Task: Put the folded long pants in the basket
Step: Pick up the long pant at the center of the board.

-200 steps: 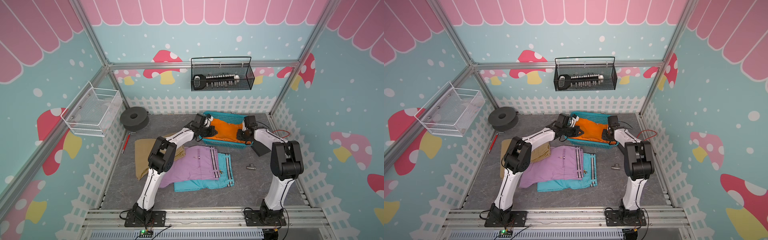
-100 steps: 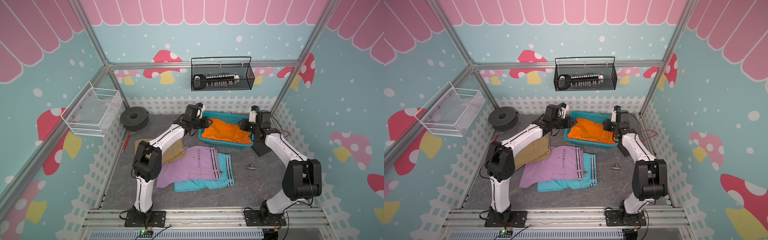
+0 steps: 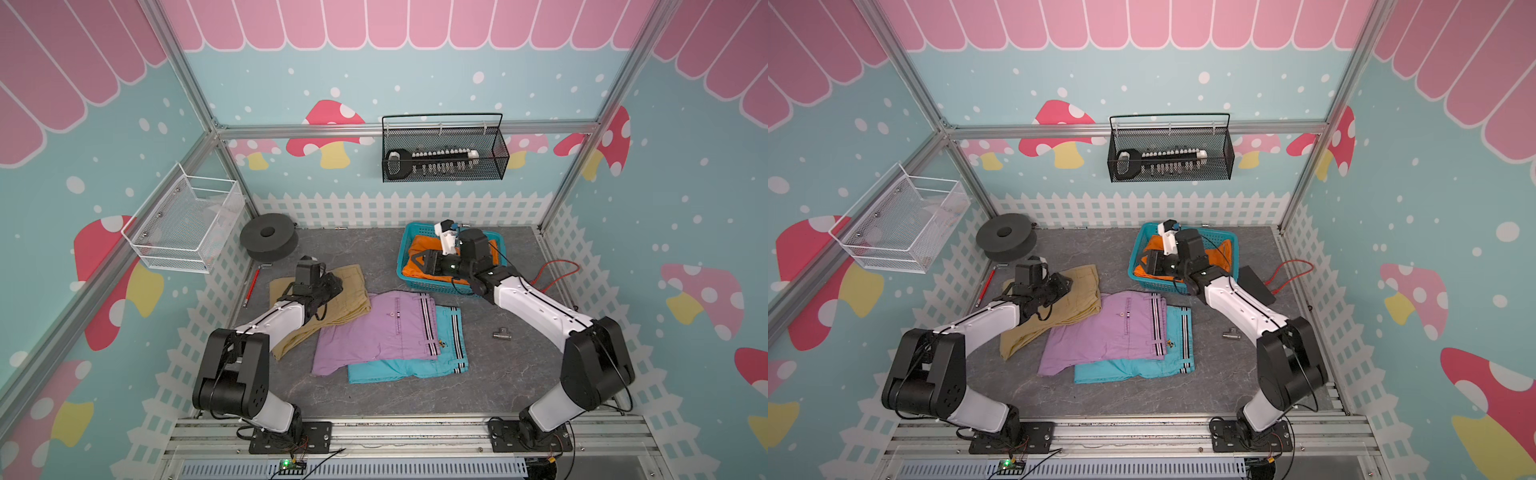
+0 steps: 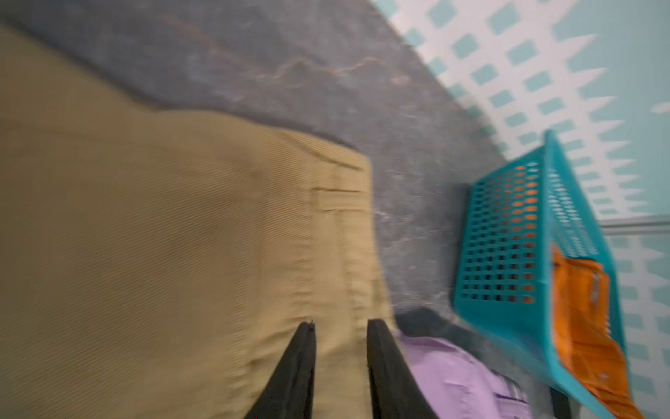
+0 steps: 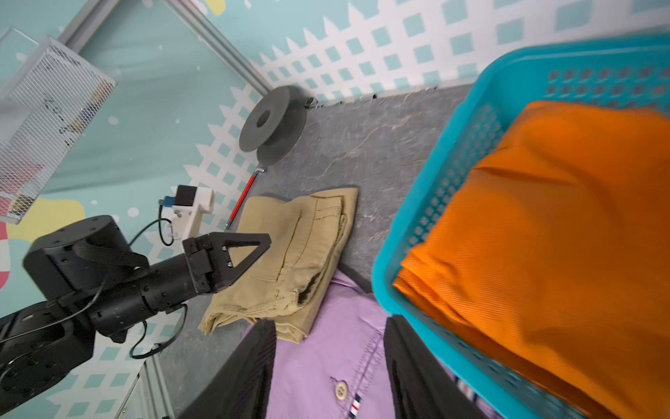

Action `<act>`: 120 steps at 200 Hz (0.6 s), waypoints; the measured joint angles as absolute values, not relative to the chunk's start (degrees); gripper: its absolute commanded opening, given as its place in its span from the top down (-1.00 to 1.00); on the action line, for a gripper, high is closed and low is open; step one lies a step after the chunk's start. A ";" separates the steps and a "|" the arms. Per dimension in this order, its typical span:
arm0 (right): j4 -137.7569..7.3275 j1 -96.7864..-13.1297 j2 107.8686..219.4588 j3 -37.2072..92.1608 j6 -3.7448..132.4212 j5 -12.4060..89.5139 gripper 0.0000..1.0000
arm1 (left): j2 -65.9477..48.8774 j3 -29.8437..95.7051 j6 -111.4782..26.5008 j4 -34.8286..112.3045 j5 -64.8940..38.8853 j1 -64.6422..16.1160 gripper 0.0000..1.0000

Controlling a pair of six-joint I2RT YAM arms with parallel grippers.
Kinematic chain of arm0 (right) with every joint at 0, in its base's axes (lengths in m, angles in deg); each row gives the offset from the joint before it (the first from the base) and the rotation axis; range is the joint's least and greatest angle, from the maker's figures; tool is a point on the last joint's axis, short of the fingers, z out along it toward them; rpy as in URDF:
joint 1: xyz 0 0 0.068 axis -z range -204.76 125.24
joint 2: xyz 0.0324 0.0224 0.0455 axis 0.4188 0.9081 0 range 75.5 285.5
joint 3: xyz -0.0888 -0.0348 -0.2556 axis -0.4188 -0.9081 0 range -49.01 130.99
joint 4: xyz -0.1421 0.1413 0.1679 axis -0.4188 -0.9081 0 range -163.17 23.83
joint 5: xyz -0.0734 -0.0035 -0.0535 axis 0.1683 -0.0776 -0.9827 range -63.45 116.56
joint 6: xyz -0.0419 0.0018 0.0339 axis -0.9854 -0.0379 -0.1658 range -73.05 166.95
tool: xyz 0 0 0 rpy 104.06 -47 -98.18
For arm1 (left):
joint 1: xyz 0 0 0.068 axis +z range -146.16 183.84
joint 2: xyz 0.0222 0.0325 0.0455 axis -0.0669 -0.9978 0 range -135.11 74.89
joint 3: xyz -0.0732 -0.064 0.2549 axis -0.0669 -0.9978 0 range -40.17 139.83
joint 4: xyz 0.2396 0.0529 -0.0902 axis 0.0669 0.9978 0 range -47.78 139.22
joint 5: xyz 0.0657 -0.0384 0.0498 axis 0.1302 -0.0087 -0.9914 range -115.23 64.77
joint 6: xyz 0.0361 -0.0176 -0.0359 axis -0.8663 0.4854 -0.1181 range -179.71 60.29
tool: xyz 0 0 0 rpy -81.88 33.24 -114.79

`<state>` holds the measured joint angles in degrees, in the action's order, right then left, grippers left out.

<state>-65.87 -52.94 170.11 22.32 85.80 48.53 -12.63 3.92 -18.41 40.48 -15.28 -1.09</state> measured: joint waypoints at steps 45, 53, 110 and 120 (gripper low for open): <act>-70.99 -62.69 185.34 36.30 87.73 42.89 -0.18 | -6.51 -0.60 -16.49 39.04 -18.18 0.72 0.46; -71.55 -64.02 187.70 38.43 87.88 42.13 -0.18 | -5.22 -0.95 -16.44 38.45 -18.91 1.29 0.46; -79.12 -67.91 204.84 55.78 87.86 37.98 -0.23 | -2.34 -4.27 -16.40 36.40 -22.10 3.04 0.46; -80.01 -67.87 206.59 57.29 87.86 37.63 -0.25 | -2.34 -4.71 -16.40 36.40 -22.16 3.08 0.46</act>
